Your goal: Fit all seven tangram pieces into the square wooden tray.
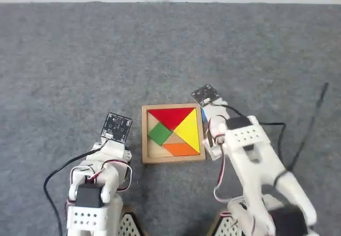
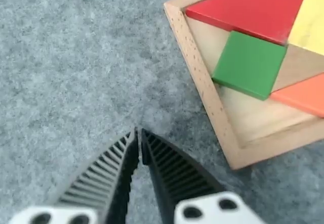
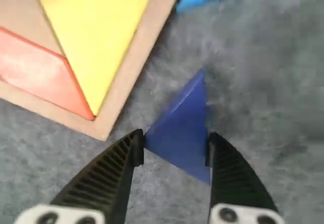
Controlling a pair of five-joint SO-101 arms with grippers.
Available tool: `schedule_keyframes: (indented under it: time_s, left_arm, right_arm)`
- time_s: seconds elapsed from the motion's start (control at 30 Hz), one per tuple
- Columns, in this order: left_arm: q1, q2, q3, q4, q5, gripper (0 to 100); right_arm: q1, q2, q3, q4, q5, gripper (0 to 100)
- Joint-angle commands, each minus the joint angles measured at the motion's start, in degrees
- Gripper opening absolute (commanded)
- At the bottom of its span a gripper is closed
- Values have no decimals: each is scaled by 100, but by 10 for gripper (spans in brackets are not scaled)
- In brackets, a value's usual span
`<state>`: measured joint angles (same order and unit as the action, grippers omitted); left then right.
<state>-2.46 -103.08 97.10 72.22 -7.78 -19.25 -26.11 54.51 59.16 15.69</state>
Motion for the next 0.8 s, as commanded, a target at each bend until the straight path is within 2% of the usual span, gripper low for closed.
schedule_keyframes:
  time_s: [0.0,0.1,0.37,0.77]
  left_arm:
    - [-26,-141,-66,35,44,13]
    - [-26,-141,-66,35,44,13]
    - [-26,-141,-66,35,44,13]
    - [-26,-141,-66,35,44,13]
  right_arm:
    - [57,-831,-26,154,-79,144]
    - [-31,-1095,35,154,-35,144]
    - [-1473,-804,-369,277,-237,144]
    - [-2870,1930,-2699,224,-1354,144]
